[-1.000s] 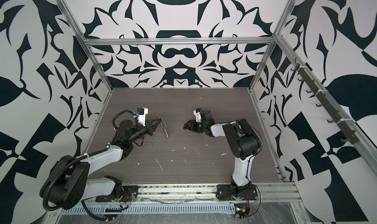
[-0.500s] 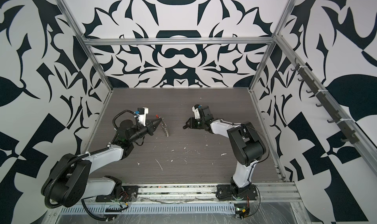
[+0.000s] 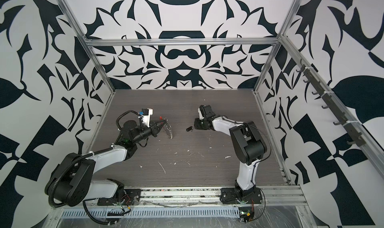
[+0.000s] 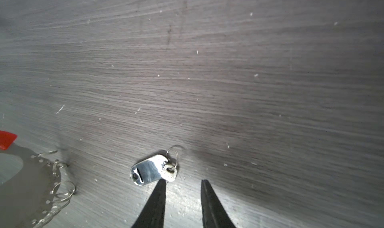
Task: Put the keys on the keyring
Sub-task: 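Lower the open right gripper onto the key fob's ring while left holds plate, then close the right gripper on the key's ring and lift the key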
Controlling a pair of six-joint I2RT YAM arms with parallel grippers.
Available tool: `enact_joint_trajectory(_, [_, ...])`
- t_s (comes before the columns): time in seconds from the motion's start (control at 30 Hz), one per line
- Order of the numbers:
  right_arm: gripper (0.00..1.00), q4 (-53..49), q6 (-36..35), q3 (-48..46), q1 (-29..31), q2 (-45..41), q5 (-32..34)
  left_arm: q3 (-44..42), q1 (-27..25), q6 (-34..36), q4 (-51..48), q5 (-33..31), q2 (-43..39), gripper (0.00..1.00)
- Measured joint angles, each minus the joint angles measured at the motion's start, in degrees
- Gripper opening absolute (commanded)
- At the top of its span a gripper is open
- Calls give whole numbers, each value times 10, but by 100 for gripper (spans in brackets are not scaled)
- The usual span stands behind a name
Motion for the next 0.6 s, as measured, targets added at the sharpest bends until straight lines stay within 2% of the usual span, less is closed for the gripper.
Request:
enact_joint_trajectory(0.43, [33, 55, 69, 2, 5, 40, -18, 4, 0, -4, 3, 9, 8, 0])
enact_joint_trajectory(0.6, [28, 66, 81, 4, 7, 46, -26, 5, 0, -5, 4, 11, 9, 0])
